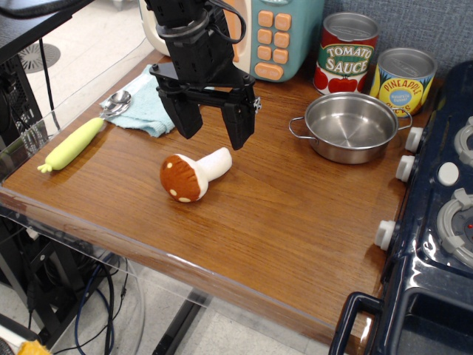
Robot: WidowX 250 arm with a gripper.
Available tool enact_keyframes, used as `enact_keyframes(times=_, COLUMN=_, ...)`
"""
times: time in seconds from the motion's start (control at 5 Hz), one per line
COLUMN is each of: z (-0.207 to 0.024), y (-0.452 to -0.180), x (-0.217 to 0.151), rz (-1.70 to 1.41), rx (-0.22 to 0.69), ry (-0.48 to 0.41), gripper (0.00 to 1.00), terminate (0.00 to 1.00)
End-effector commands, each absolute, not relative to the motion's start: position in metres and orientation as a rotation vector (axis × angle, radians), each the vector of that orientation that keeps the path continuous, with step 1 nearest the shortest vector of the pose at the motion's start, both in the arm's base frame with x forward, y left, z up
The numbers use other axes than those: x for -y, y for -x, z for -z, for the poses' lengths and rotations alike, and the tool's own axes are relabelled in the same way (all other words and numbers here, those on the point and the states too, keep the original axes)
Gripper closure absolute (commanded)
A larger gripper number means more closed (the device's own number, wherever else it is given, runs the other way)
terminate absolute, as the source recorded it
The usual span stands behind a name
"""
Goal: Pick up the white utensil and place it in the silver pot.
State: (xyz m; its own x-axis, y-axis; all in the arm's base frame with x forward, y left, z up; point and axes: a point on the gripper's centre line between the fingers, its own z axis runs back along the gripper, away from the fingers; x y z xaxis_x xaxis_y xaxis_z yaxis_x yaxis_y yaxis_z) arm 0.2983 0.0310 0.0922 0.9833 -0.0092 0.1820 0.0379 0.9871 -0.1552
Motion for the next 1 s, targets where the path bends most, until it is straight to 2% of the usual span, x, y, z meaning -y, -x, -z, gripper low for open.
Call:
enact_keyframes(times=0.0, z=-0.092, y=-0.298, x=-0.031, rz=0.024, rx=0.182, ry=0.159, gripper=0.00, terminate=0.00)
enact_keyframes(times=0.2, z=-0.082, y=-0.299, x=-0.046, rz=-0.012, rx=0.205, ry=0.028, gripper=0.00, terminate=0.00)
enact_keyframes(times=0.6, z=-0.065, y=-0.297, x=-0.071, rz=-0.069, rx=0.155, ry=-0.058, gripper=0.00, terminate=0.00)
enact_keyframes(times=0.8, z=-0.051, y=-0.295, x=-0.076, rz=-0.073, rx=0.092, ry=-0.070, gripper=0.00, terminate=0.00)
